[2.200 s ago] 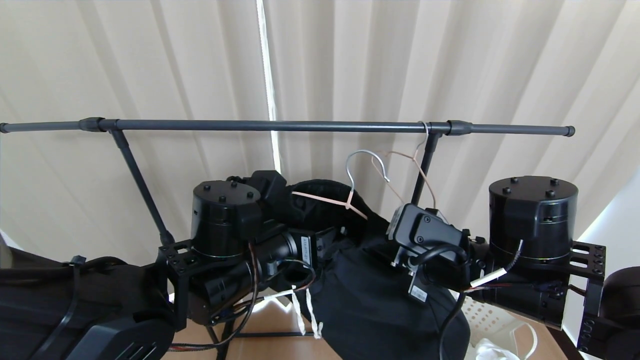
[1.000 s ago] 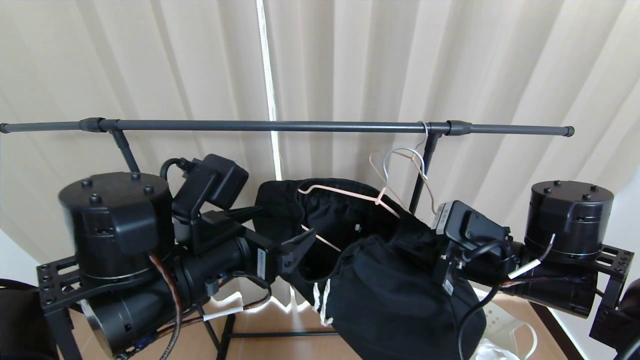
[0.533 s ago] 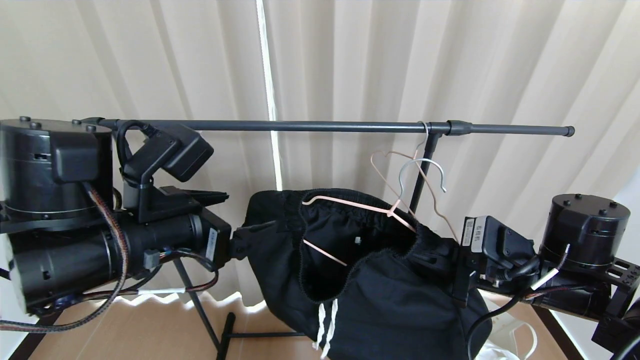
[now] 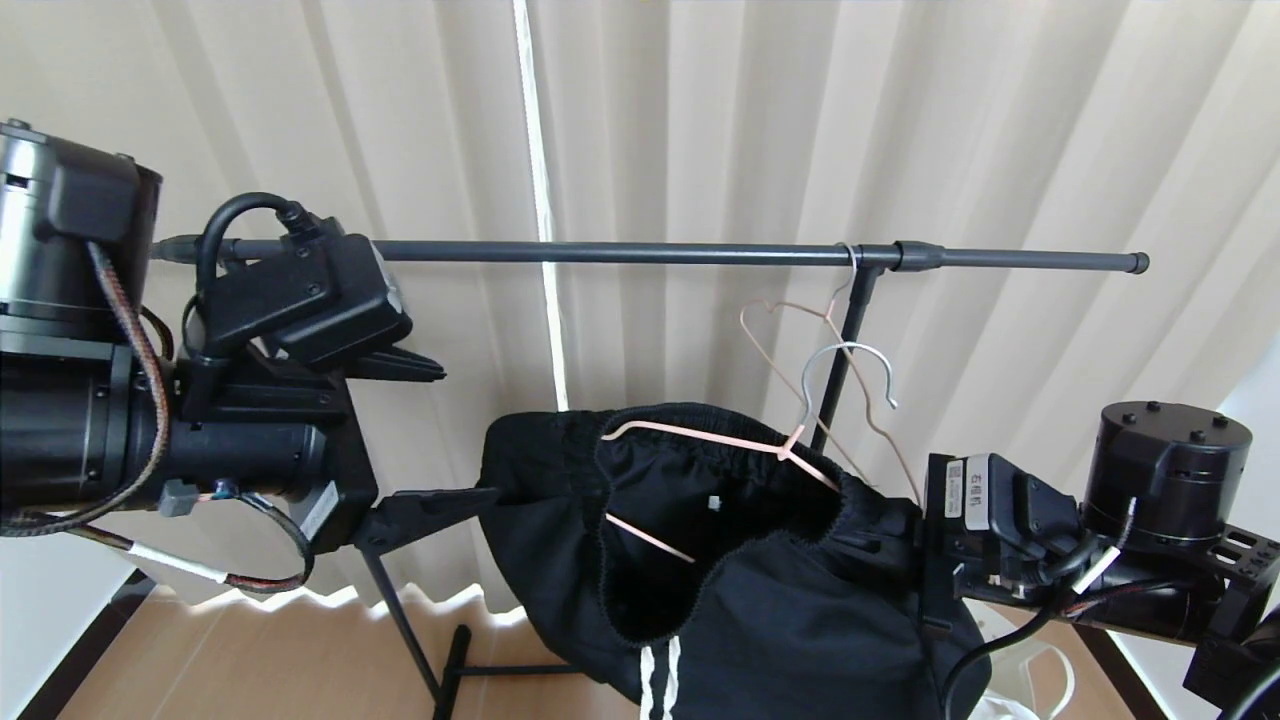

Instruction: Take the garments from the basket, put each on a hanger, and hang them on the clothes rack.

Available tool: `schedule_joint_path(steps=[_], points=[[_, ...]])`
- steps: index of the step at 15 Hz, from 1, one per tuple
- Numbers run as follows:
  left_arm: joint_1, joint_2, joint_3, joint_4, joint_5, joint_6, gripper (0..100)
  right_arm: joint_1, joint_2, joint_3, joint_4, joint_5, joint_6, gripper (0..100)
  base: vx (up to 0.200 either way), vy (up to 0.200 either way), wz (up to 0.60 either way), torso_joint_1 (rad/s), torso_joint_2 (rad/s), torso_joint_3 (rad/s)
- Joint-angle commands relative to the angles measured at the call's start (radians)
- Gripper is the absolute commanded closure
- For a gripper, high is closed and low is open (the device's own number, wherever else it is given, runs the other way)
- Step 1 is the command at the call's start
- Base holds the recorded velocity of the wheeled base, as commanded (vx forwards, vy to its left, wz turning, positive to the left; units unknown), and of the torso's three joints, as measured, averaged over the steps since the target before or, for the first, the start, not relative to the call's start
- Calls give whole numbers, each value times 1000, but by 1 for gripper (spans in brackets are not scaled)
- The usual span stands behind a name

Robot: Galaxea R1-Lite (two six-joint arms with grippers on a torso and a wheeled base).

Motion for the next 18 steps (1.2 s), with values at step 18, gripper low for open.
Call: schedule_joint_path(steps=[18], points=[[-41, 346, -339, 300, -64, 324, 0, 18, -25, 43, -2, 147, -5, 100, 0, 0, 0, 0, 0, 0]])
